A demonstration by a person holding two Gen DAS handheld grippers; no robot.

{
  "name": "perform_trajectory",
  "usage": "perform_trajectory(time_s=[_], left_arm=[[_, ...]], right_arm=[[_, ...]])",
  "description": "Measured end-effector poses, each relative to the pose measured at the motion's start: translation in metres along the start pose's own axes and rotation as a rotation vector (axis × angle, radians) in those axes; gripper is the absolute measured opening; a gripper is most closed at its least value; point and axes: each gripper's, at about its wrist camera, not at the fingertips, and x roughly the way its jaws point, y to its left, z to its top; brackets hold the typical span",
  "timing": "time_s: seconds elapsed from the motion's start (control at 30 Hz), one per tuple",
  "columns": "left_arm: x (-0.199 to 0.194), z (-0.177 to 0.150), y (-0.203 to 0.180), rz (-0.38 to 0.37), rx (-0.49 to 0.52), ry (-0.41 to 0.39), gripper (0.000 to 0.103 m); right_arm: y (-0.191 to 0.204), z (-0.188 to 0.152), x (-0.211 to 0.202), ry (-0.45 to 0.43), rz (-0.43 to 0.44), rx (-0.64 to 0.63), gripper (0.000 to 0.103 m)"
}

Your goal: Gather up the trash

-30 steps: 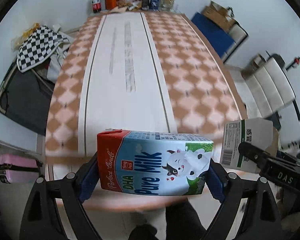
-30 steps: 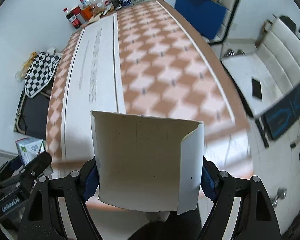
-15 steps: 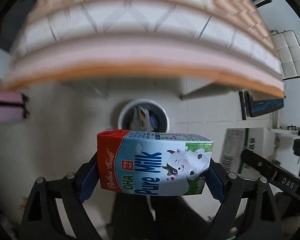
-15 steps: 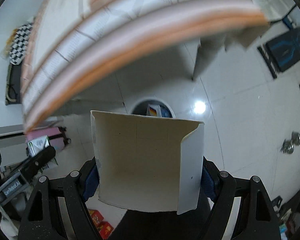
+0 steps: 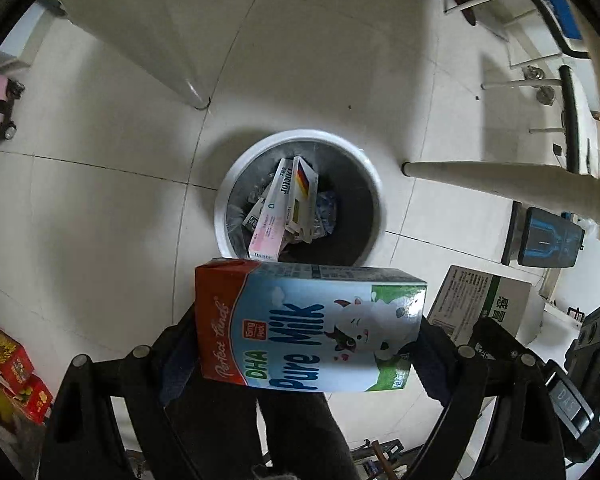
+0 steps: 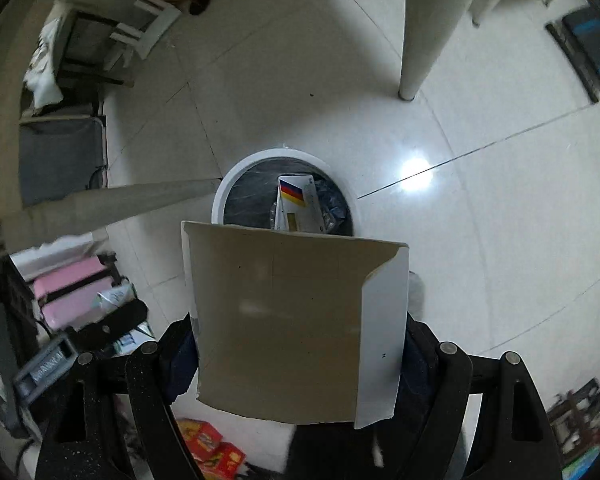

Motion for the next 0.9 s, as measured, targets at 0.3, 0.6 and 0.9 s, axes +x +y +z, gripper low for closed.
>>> perform_trajectory(time_s=[0.3,0.6,0.9], left_arm=[[0.023,0.007,0.025,-0.056,-0.014,0.014,0.098],[-0.035,-0.026,0.024,0.117,0.039,-0.124,0.098],[-0.129,-0.096,-0.006,0.241,0.138,-0.184,0.098]], right_arm=[[-0.010,0.018,0.086,0.034,0.104,0.059,0.103],[0.024,-0.002,0.053,-0.027,-0.026,-0.073,0.103],[0.057,-0.050,-0.074,-0.122,-0.212,-0.241,0.103]])
